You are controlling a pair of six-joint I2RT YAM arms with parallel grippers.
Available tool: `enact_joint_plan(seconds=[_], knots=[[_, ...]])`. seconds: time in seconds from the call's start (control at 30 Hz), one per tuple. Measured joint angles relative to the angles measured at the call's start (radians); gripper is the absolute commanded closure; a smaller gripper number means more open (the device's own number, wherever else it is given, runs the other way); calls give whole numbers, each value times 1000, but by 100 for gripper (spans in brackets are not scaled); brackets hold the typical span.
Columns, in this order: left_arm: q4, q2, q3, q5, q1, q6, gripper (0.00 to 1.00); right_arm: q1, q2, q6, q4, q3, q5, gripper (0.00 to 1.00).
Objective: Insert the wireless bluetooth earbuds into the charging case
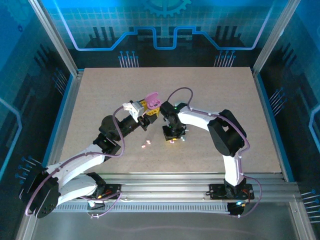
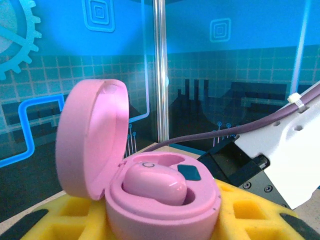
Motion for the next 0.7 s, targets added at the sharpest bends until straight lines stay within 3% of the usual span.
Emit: enact_joint_plan(seconds=[0.7], knots=[[-1, 0, 0, 0, 0, 0, 67, 3, 31, -56, -54, 35, 8, 78]])
